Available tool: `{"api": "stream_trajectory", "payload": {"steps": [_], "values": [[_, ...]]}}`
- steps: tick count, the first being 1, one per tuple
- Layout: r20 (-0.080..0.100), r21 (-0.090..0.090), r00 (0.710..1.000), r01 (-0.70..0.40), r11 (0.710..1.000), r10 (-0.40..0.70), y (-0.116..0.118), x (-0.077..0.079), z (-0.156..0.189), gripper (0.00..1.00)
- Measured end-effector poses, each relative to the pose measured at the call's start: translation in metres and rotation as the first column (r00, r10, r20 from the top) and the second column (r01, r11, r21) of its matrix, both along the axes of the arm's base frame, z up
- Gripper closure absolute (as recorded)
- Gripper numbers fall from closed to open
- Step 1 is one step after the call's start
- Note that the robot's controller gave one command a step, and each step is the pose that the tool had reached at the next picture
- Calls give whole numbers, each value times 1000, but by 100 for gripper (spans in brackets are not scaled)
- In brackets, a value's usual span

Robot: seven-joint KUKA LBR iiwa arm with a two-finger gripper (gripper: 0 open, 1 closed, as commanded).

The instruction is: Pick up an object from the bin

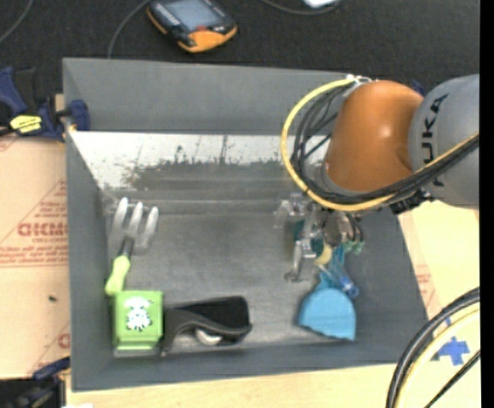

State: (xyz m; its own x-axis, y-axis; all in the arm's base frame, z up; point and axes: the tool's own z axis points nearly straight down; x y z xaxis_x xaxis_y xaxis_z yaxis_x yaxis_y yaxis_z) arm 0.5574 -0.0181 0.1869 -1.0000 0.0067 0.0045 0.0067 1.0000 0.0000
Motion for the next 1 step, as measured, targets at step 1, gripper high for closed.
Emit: {"api": "stream_trajectory", "payload": {"steps": [1], "values": [[7, -4, 1000, -9, 1000, 9, -55, 33, 8, 0]]}}
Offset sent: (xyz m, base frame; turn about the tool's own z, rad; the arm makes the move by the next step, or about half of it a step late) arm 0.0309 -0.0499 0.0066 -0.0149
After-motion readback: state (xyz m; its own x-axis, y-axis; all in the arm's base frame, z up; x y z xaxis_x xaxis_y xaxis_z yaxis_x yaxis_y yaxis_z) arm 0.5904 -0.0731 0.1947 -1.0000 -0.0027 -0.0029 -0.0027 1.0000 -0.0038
